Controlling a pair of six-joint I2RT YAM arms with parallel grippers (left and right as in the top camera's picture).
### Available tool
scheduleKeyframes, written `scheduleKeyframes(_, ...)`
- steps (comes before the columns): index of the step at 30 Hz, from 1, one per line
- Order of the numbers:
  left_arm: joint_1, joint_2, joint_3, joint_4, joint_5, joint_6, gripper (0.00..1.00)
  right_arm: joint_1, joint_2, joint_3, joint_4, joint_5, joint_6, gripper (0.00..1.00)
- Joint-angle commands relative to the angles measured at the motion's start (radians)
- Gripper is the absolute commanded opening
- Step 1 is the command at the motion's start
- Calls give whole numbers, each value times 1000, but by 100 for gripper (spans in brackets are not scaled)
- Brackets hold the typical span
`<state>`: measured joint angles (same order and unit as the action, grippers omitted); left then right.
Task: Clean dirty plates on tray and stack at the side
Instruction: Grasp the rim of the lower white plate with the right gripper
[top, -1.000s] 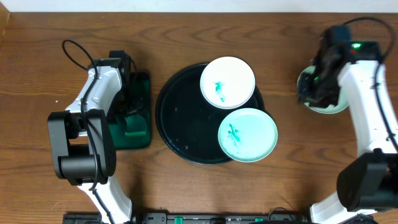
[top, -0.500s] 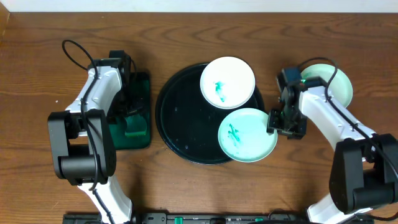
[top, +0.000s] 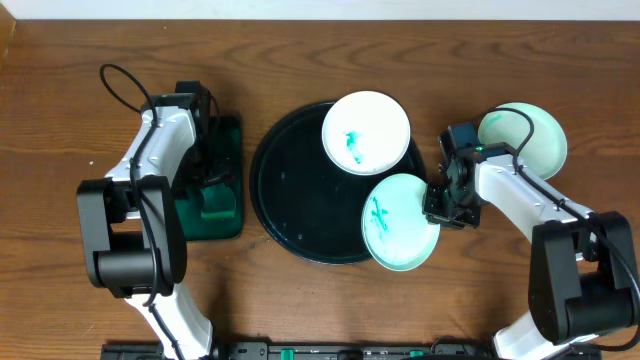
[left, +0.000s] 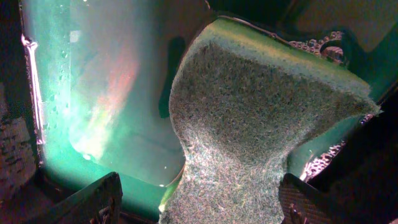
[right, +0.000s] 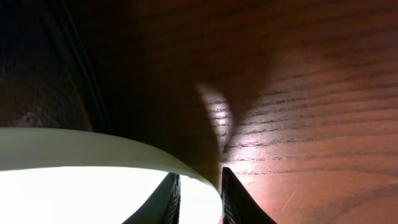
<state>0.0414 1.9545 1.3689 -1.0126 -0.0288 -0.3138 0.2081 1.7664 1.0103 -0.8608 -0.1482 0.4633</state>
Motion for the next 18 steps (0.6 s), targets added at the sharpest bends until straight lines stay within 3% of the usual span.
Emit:
scheduleKeyframes(1,3,8,-2,-3,-4,2,81,3,5,-5,8,-22,-8,15)
scheduleKeyframes(5,3,8,-2,-3,-3,2,81,3,5,-5,6,-23,-16,9)
scheduleKeyframes(12,3,8,-2,-3,-3,2,81,13,4,-3,-5,-26,-42,8)
scheduleKeyframes(18,3,8,-2,1,26,2,81,50,4,8,-7,-26,-50,16)
